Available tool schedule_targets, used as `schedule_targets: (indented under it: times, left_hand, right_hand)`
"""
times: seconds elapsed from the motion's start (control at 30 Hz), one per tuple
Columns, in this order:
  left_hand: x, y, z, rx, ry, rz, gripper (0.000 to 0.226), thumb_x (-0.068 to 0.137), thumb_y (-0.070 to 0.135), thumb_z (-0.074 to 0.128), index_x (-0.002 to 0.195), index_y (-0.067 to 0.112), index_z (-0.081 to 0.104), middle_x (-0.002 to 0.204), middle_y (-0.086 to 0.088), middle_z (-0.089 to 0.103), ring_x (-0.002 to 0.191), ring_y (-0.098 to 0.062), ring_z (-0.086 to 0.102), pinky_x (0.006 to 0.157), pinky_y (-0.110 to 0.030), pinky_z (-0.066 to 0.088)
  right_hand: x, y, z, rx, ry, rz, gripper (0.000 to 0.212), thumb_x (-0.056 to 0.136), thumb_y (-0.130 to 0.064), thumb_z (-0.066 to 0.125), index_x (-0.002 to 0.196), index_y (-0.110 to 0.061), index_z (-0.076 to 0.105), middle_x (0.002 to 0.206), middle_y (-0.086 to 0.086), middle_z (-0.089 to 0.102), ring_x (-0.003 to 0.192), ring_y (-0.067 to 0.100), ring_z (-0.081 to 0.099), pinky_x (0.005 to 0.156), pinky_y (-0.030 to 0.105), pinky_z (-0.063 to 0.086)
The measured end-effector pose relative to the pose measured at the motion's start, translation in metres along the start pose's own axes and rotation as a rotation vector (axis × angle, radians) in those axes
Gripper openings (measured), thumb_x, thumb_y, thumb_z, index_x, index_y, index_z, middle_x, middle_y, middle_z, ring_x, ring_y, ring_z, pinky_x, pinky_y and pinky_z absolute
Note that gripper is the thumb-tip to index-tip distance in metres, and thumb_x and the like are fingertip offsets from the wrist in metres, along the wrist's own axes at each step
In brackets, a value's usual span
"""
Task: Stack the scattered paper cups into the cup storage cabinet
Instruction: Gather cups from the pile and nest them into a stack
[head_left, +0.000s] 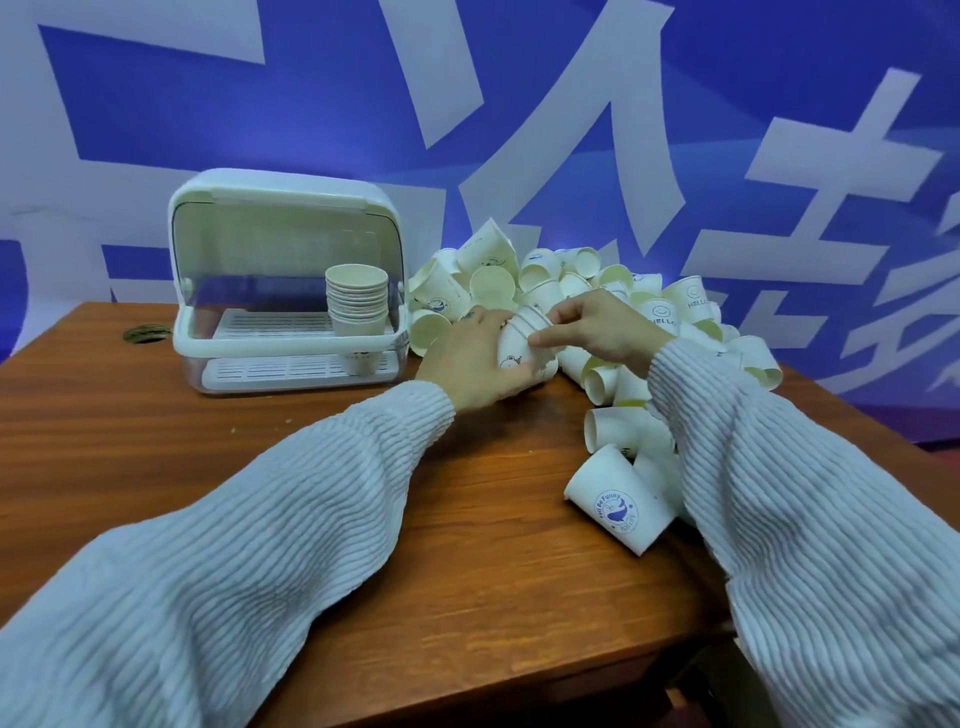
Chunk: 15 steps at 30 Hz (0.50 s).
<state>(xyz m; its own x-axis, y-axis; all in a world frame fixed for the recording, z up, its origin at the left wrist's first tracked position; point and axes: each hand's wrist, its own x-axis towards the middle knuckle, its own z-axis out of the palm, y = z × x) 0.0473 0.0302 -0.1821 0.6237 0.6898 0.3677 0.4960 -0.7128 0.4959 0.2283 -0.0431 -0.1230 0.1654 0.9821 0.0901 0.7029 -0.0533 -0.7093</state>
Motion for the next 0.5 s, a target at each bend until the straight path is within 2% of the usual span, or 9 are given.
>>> schedule_targets:
  times: [0.07,0.13,0.23,0.3,0.4,0.5]
  left_hand:
    - [0.003,0.006,0.004,0.14,-0.056,-0.012,0.1,0.056,0.076,0.043,0.14,0.022,0.051,0.131,-0.003,0.055,0.119,-0.026,0.058,0.095,-0.047,0.051]
    - [0.006,0.007,0.009,0.264,-0.121,-0.027,0.085,0.065,0.07,0.051,0.134,0.022,0.053,0.126,-0.004,0.056,0.117,-0.03,0.058,0.094,-0.047,0.05]
    - [0.006,0.003,0.021,0.42,-0.166,0.003,0.068,0.08,0.059,0.062,0.133,0.018,0.053,0.128,-0.008,0.056,0.121,-0.031,0.053,0.094,-0.043,0.042]
    - [0.002,0.003,0.025,0.361,-0.097,0.033,0.081,0.081,0.064,0.063,0.145,0.019,0.043,0.14,-0.009,0.052,0.131,-0.03,0.046,0.099,-0.045,0.04]
    - [0.002,0.017,0.019,0.163,0.064,0.101,0.102,0.083,0.072,0.063,0.161,0.021,0.023,0.154,-0.007,0.044,0.142,-0.029,0.038,0.11,-0.047,0.035]
    - [0.01,0.034,0.017,0.037,0.034,0.117,0.106,0.083,0.065,0.068,0.164,0.021,0.014,0.157,-0.008,0.042,0.14,-0.031,0.042,0.111,-0.046,0.039]
  right_hand:
    - [-0.002,0.007,-0.006,0.02,-0.003,0.057,0.045,0.086,-0.022,0.081,0.05,-0.022,0.053,0.058,-0.005,0.044,0.061,0.011,0.042,0.064,0.021,0.037]
    - [-0.003,0.013,-0.014,0.062,0.069,0.102,0.037,0.081,-0.024,0.079,0.05,-0.02,0.06,0.067,0.004,0.052,0.072,0.022,0.047,0.073,0.036,0.044]
    - [-0.007,0.019,-0.026,0.043,0.132,0.139,0.023,0.072,-0.032,0.08,0.065,-0.013,0.068,0.075,0.011,0.057,0.075,0.024,0.052,0.077,0.041,0.046]
    - [-0.012,0.021,-0.031,0.023,0.105,0.131,0.027,0.078,-0.028,0.083,0.069,-0.011,0.065,0.072,0.01,0.054,0.073,0.023,0.048,0.074,0.038,0.043]
    - [-0.018,0.019,-0.031,0.033,0.081,0.086,0.046,0.078,-0.031,0.087,0.058,-0.019,0.048,0.064,0.005,0.042,0.069,0.022,0.038,0.067,0.034,0.033]
    - [-0.02,0.015,-0.027,0.1,0.074,0.035,0.036,0.077,-0.029,0.089,0.072,-0.011,0.059,0.075,0.011,0.048,0.074,0.023,0.043,0.07,0.036,0.035]
